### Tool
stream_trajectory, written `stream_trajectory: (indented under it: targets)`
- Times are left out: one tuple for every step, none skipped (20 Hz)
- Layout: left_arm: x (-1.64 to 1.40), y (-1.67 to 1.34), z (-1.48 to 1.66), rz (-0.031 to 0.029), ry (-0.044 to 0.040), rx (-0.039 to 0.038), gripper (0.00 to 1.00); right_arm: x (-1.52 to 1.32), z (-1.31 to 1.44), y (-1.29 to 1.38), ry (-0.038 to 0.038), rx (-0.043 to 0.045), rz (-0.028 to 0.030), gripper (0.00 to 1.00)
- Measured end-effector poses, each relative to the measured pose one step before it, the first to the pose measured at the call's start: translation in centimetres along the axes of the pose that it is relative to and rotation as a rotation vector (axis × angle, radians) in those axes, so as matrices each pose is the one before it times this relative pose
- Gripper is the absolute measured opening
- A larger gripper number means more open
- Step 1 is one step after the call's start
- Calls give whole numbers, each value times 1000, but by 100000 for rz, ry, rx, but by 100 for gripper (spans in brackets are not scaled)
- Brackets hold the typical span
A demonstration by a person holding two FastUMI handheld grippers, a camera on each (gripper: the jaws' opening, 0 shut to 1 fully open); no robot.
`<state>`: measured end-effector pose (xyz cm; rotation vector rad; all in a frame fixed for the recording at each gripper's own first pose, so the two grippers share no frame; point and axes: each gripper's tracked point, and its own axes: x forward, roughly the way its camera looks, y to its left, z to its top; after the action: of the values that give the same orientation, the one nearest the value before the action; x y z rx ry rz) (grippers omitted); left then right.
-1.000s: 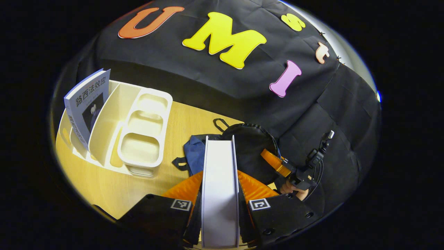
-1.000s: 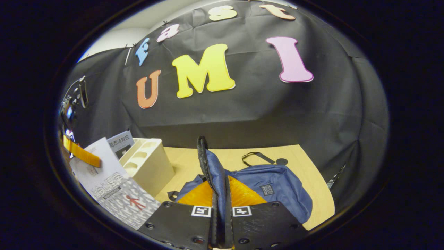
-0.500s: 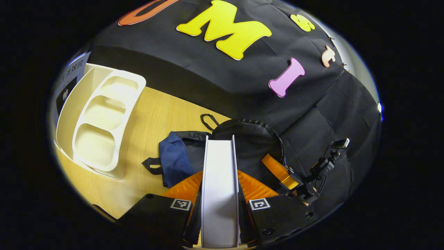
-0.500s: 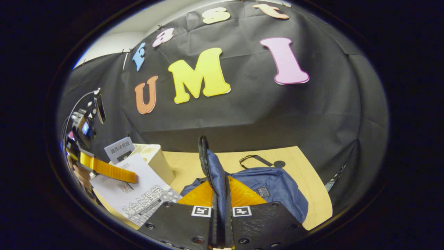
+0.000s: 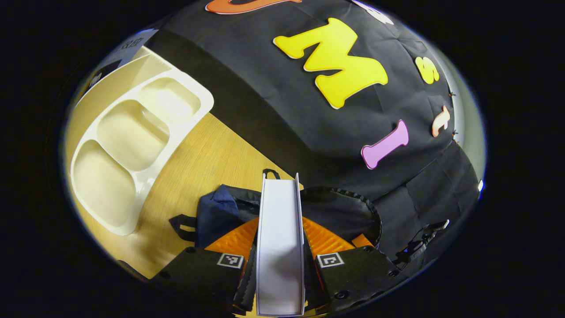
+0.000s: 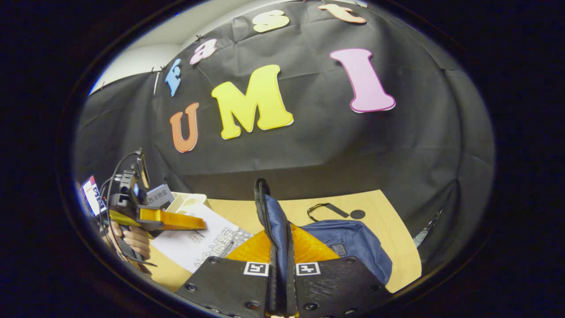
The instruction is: Open the schoolbag, grab two books from the bookshelf and put them into the schoolbag.
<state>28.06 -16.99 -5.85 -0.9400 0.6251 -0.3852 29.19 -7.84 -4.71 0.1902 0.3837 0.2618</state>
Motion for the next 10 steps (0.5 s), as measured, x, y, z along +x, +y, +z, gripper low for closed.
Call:
stream_trajectory:
  targets:
    - [786,142,166,-276,-149,-3947,46,18,188,349,-204,-319,253,7]
    - [1104,367,161,-706,-100,-3397,46,-43,98,84,-34,-478,-106,7]
    - [954,455,-293,-1235,1462,-4025,51,-15,154,181,-205,-217,125,7]
    - [792,275,-195,-1316,1074,-5472,46,-72,10,34,-131,106,67,8]
    - [1038,38,-313,-1955,575,-4650,51,-53,132,57,-336,146,238,7]
    - [588,17,-188,-1667,573,-2407,46,44,196,183,-439,191,498,9]
    - [280,422,-329,-1538,83,-2732,46,43,176,118,245,248,390,8]
    - [446,54,-76,-1539,-566,-2229,47,-32,44,304,338,435,421,7]
    - [432,379,-342,-1149,-455,-964,47,52,22,414,579,479,367,7]
    - [856,362,-771,381,634,459,47,60,41,556,502,-601,626,7]
